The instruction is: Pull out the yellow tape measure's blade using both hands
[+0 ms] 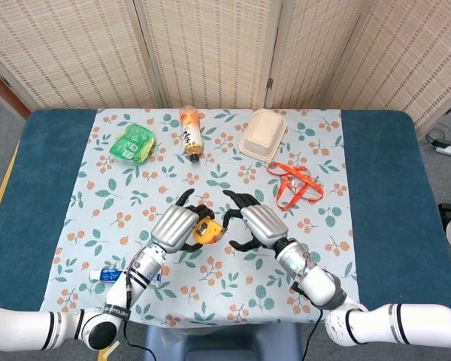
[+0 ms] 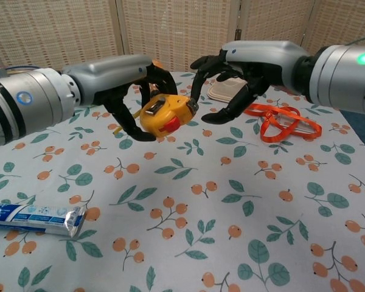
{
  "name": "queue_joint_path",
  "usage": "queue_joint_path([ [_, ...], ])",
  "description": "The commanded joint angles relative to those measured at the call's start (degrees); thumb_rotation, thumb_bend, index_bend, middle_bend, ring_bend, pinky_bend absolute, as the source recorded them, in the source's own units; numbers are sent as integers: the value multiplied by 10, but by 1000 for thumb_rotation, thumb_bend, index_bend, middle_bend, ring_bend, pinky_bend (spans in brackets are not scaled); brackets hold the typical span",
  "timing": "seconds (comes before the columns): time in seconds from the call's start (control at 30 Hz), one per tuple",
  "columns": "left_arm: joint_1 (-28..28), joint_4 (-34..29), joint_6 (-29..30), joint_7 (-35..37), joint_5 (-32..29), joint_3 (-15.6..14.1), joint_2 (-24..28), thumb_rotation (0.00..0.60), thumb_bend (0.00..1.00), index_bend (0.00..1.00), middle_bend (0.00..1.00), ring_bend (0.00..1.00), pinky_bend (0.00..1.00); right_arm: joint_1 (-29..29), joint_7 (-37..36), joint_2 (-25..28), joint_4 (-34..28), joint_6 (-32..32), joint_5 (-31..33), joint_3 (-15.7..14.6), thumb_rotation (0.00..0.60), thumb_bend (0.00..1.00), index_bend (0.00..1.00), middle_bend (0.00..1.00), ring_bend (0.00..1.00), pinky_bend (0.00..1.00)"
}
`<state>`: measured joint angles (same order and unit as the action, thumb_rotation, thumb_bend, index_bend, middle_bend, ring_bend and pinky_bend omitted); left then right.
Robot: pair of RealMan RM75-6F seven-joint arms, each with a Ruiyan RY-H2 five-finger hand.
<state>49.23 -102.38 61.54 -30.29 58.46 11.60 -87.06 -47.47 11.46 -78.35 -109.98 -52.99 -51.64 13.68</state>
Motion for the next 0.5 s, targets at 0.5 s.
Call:
queue_joint_path([
  [0.5, 0, 4, 0, 4, -7, -3, 0, 600, 328, 595, 585, 474, 1, -10, 7, -20, 18, -10, 13, -4, 600, 342, 600, 96, 73, 0],
])
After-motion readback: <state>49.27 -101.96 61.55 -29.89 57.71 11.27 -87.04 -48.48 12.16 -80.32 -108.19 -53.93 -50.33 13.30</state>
